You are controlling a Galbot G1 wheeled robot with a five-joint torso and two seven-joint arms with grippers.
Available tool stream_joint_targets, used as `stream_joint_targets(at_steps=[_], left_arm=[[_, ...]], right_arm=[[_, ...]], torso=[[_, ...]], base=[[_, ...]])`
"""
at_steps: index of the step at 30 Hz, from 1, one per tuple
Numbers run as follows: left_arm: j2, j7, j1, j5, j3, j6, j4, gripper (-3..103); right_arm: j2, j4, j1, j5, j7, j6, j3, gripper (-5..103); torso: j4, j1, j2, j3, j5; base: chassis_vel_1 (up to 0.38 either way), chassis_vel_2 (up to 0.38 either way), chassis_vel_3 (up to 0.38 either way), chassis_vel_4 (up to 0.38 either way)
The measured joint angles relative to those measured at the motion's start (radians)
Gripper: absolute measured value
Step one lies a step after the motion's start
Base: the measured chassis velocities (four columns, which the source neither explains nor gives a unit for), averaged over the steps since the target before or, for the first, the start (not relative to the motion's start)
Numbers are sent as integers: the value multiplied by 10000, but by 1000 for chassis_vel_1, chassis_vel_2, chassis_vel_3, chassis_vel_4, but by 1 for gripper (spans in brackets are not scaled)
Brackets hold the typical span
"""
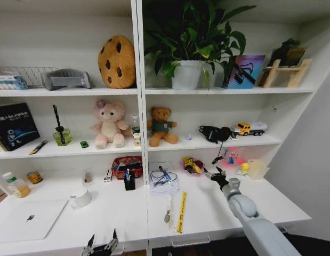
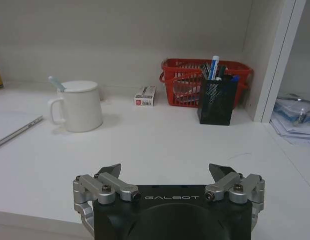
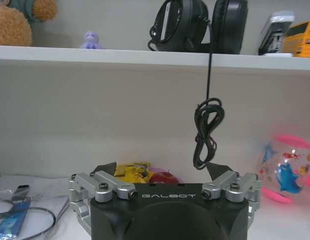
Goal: Organize the objects on the table.
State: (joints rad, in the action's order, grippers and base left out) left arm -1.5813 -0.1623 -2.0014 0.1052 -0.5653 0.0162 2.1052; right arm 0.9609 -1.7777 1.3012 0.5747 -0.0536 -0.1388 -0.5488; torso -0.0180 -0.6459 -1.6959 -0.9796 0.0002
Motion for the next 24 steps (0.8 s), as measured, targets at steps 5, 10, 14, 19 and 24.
stream_joint_targets(at_steps=[5,10,14,19,24], left_arm=[[279,-80,210,272,-88,43,215,99],[523,-225,309,595,-212,309,665,97],[859,-232,349,745,-627,424,1409,100],[1051,-138,215,879,-1262,502,2308,100],[1327,-120,131,1199,-1935,941,3021,100]], right_arm=[[464,-2027,2464,-165,-374,380,-1218,100],[1433,-2889,3671,-737,-483,946,-1678,100],[2184,-3751,4476,-1090,-646,1233,-1996,100],[2295,-4337,4801,-1348,-518,1370,-2133,100],[2304,-4704,5288,-1537,126,1859,-2234,100]], torso=[[3,0,0,1,-4],[2,1,0,1,-2],[0,1,-1,1,-6],[8,-1,-1,0,-3],[3,-1,0,0,-5]], base=[[0,0,0,0],[0,0,0,0],[0,0,0,0],[0,0,0,0],[0,0,0,0]])
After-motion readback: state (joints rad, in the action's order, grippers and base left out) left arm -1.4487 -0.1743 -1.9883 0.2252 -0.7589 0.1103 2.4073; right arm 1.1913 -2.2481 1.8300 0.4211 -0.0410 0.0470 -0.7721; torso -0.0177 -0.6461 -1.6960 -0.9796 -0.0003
